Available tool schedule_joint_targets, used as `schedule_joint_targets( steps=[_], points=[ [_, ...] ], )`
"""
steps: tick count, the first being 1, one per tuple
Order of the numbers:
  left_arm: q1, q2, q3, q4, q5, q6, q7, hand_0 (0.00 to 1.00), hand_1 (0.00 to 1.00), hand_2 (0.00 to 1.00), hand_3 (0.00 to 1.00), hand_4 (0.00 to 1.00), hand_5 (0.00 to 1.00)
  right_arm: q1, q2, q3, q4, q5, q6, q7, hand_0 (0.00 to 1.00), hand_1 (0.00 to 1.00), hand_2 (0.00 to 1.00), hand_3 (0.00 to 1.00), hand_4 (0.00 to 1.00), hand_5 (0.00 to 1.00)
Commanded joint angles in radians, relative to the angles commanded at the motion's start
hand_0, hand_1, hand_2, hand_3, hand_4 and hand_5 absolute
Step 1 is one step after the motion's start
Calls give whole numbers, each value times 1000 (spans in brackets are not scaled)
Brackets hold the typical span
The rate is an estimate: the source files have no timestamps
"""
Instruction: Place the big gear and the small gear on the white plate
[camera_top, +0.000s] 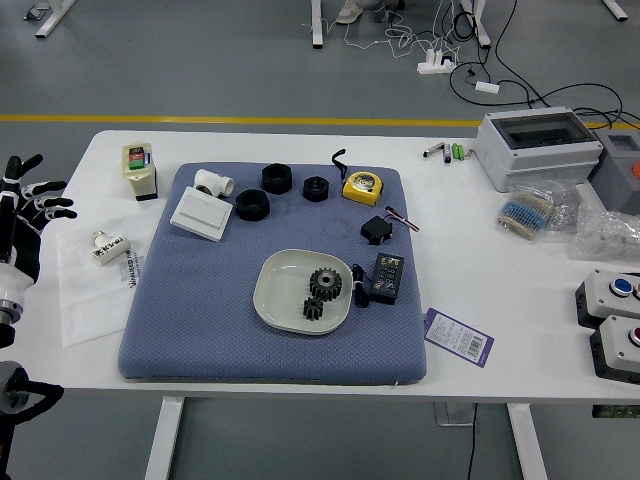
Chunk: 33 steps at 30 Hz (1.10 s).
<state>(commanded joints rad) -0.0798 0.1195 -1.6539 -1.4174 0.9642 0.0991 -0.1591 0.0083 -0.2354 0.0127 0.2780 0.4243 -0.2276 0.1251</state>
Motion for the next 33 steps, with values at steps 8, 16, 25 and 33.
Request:
schedule_joint_targets(
  steps=[8, 16, 25, 33],
  points=[
    [28, 10, -43, -10, -5, -24, 20, 348, 535, 703, 862, 973, 964, -4, 4, 10, -3, 0, -2, 4, 616, 639, 737, 546, 733, 697],
    [42, 7, -49, -11, -28, -57, 40, 664, 701, 823, 902, 998, 998, -8, 5, 37, -4, -12, -2, 6, 617, 640, 737, 545, 733, 697],
    [33, 8, -39, -2, -50, -119, 70, 909, 957, 998, 998, 998, 998, -3, -1, 33, -1, -18, 0, 5, 617, 640, 737, 547, 734, 698],
    [33, 7, -31, 4, -41, -184, 63, 998, 998, 998, 998, 998, 998, -2, -2, 37, 1, -21, 2, 5, 617, 639, 737, 546, 734, 698]
  ],
)
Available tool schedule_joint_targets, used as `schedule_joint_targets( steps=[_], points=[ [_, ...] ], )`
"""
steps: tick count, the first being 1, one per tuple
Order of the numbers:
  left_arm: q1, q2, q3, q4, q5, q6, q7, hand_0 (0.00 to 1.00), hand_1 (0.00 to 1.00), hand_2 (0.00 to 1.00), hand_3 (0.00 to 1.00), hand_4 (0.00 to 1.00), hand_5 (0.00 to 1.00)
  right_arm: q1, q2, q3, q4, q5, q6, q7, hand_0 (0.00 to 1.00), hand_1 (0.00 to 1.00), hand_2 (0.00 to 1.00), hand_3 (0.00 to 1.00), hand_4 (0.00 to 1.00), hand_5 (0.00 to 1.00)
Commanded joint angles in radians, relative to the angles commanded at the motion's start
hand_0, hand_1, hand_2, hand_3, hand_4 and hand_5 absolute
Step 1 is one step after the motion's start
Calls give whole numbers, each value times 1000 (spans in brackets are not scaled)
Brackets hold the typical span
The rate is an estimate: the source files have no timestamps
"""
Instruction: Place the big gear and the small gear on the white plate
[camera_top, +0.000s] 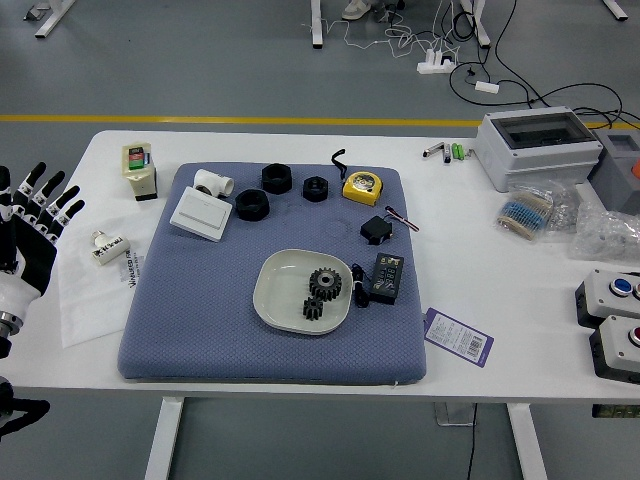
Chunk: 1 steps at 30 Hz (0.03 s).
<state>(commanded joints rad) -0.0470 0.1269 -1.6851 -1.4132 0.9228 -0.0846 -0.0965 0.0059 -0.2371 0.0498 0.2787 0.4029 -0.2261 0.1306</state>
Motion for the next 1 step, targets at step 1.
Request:
schedule_joint_targets(
  steps=[1],
  points=[
    [1, 0, 0, 0, 0, 2, 0, 998, 998, 998, 998, 998, 998, -1, 0, 1, 0, -1, 0, 0, 617, 639, 737, 546, 734, 698]
  ],
)
